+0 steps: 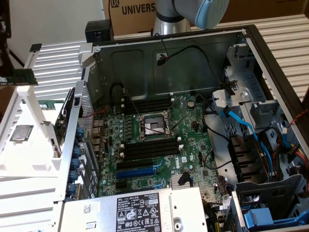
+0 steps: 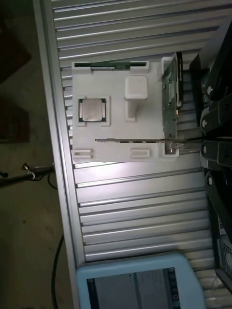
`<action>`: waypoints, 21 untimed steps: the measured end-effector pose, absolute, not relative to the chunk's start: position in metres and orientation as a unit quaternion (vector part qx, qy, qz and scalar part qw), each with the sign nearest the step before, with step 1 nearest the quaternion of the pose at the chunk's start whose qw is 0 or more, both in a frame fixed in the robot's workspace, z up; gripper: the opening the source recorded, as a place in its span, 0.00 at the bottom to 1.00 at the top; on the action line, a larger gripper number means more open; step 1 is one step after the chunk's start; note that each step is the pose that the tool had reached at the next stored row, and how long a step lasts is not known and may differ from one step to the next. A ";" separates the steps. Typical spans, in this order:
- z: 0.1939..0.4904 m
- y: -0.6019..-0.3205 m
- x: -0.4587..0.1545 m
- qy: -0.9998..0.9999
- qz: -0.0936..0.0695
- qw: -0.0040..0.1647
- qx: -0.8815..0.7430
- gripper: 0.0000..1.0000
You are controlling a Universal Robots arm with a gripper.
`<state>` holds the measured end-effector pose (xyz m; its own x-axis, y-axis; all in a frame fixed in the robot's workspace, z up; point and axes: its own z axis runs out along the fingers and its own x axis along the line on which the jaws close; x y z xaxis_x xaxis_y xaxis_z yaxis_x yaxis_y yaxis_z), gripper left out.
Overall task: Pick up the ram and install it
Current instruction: 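Pick up the ram and move it above insertion slot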
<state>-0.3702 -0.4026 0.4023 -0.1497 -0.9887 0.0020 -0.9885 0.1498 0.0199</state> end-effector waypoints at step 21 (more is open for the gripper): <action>0.429 -0.403 -0.276 -0.758 -0.007 0.007 0.652 0.12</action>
<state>-0.2762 -0.4026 0.4289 -0.1497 -0.9887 0.0021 -0.9885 0.1497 0.0198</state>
